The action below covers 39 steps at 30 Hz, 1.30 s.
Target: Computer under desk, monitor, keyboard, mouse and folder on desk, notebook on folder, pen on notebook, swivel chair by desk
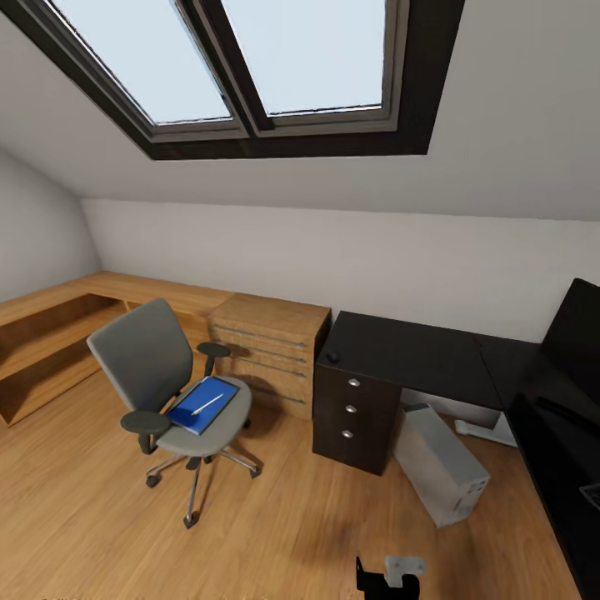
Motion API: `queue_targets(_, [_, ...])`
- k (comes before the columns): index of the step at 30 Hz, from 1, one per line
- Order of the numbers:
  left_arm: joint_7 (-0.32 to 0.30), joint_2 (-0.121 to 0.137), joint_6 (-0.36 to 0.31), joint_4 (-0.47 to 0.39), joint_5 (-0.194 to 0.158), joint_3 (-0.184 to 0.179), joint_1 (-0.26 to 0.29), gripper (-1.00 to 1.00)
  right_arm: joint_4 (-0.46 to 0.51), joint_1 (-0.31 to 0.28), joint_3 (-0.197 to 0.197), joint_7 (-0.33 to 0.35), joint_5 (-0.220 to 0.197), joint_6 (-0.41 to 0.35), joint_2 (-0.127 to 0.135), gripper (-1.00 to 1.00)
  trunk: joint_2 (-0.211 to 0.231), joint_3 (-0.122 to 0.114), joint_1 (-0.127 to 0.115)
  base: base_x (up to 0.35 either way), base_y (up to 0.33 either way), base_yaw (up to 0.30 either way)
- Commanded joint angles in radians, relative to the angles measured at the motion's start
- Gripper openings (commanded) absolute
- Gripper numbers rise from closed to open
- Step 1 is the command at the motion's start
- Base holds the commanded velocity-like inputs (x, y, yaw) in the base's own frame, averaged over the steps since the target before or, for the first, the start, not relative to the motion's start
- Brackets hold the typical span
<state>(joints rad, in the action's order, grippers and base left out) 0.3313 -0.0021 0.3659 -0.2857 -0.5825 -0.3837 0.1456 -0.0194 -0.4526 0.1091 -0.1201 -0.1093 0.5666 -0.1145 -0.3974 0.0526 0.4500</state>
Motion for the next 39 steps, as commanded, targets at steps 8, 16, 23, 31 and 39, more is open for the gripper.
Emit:
queue_targets(8, [0.008, 0.002, 0.008, 0.001, -0.006, -0.008, 0.001, 1.00, -0.004, -0.001, 0.009, -0.002, -0.010, 0.004, -0.001, 1.00, -0.003, 0.001, 0.000, -0.299, 0.158, -0.235])
queue_targets(16, [0.008, 0.001, 0.009, 0.000, -0.007, -0.007, 0.001, 1.00, -0.004, -0.001, 0.009, -0.003, -0.010, 0.004, -0.002, 1.00, -0.003, 0.007, 0.000, -0.204, 0.158, -0.222])
queue_targets(23, [0.008, 0.001, 0.009, 0.000, -0.007, -0.007, 0.001, 1.00, -0.004, -0.001, 0.009, -0.003, -0.009, 0.004, -0.005, 1.00, -0.003, 0.016, 0.000, -0.025, 0.020, -0.176])
queue_targets(31, [0.008, 0.001, 0.009, 0.001, -0.007, -0.007, 0.001, 1.00, -0.004, -0.001, 0.009, -0.005, -0.009, 0.004, -0.005, 1.00, -0.003, 0.026, 0.000, -0.002, 0.001, -0.163])
queue_targets(39, [0.008, 0.001, 0.019, 0.001, -0.006, -0.008, 0.001, 1.00, -0.004, -0.001, 0.009, -0.006, -0.009, 0.004, -0.004, 1.00, -0.003, 0.036, 0.000, 0.000, 0.000, -0.168])
